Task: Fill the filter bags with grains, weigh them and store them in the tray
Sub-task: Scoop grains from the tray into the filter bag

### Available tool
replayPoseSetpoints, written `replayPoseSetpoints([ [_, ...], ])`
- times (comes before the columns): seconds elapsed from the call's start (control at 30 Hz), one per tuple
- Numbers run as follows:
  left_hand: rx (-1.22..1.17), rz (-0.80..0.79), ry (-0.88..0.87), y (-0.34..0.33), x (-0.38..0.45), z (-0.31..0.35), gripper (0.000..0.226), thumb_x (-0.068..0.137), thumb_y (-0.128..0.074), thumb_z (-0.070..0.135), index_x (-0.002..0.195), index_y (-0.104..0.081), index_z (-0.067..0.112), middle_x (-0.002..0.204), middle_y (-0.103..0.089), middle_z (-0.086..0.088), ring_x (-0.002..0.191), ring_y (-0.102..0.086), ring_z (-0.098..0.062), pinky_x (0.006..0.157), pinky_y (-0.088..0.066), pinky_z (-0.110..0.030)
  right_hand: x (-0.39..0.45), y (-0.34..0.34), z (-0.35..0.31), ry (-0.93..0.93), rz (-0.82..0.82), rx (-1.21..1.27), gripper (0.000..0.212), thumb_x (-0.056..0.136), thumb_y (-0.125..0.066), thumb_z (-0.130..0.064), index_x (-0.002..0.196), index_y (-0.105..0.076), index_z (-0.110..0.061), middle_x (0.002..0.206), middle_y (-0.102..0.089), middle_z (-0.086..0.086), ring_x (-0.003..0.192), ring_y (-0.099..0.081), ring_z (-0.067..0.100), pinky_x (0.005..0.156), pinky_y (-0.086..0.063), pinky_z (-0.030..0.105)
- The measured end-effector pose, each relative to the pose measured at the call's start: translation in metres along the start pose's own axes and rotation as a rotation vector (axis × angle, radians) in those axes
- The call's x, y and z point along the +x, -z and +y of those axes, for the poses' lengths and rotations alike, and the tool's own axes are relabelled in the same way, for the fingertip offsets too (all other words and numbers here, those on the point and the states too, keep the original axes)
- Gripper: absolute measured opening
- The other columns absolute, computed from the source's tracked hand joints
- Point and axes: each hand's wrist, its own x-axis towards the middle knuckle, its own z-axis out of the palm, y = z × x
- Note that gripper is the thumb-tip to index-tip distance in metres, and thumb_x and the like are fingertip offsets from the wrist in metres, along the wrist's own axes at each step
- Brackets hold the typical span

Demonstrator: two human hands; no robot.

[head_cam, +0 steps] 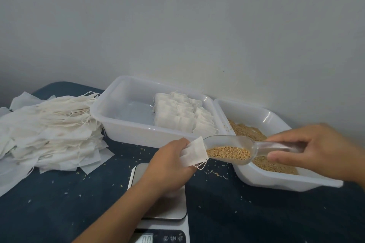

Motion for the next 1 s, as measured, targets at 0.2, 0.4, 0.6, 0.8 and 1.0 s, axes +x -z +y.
replayPoseSetpoints([
  [0.2, -0.011, -0.032, -0.025, -0.001, -0.003, -0.002, 0.023, 0.084, -0.072, 0.043, 0.090, -0.053, 0.030, 0.088, -0.061, 0.010, 0.079, -0.057, -0.010, 0.064, -0.044, -0.029, 0.012, 0.014, -0.017, 0.073, -0.077, -0.085, 0.032, 0.065, -0.074, -0.070, 0.097, -0.071, -0.067, 0.081, -0.074, -0.029, 0.075, -0.068, -0.007, 0.066, -0.045, 0.004],
  [0.4, -0.057, -0.039, -0.026, -0.002, -0.003, -0.001, 0.025, 0.085, -0.074, 0.039, 0.082, -0.050, 0.032, 0.080, -0.059, 0.011, 0.068, -0.052, -0.003, 0.057, -0.033, -0.019, 0.020, 0.025, -0.024, 0.106, -0.077, -0.168, 0.036, 0.060, -0.071, -0.077, 0.096, -0.064, -0.076, 0.076, -0.071, -0.029, 0.070, -0.063, -0.004, 0.063, -0.045, 0.008],
  [0.6, -0.166, -0.047, -0.017, 0.000, -0.005, 0.000, 0.021, 0.086, -0.075, 0.040, 0.088, -0.058, 0.027, 0.080, -0.063, 0.008, 0.067, -0.052, -0.005, 0.059, -0.040, -0.018, 0.018, 0.025, -0.024, 0.133, -0.061, -0.168, 0.031, 0.064, -0.072, -0.073, 0.094, -0.067, -0.073, 0.075, -0.071, -0.029, 0.069, -0.063, -0.007, 0.062, -0.043, 0.005],
  [0.8, -0.222, -0.058, 0.019, 0.000, -0.005, -0.001, 0.021, 0.083, -0.075, 0.041, 0.089, -0.060, 0.028, 0.080, -0.065, 0.008, 0.065, -0.052, -0.004, 0.058, -0.041, -0.016, 0.013, 0.024, -0.021, 0.089, -0.019, -0.143, 0.039, 0.062, -0.062, -0.088, 0.097, -0.067, -0.073, 0.078, -0.071, -0.032, 0.070, -0.065, -0.006, 0.063, -0.045, 0.005],
  [1.0, -0.363, -0.058, 0.081, 0.003, -0.003, 0.002, 0.018, 0.082, -0.078, 0.033, 0.084, -0.061, 0.029, 0.067, -0.059, 0.019, 0.057, -0.048, 0.000, 0.054, -0.037, -0.011, 0.006, 0.012, 0.002, -0.012, -0.014, -0.043, 0.050, 0.058, -0.063, -0.091, 0.101, -0.070, -0.067, 0.088, -0.075, -0.027, 0.081, -0.070, -0.004, 0.071, -0.053, 0.021],
])
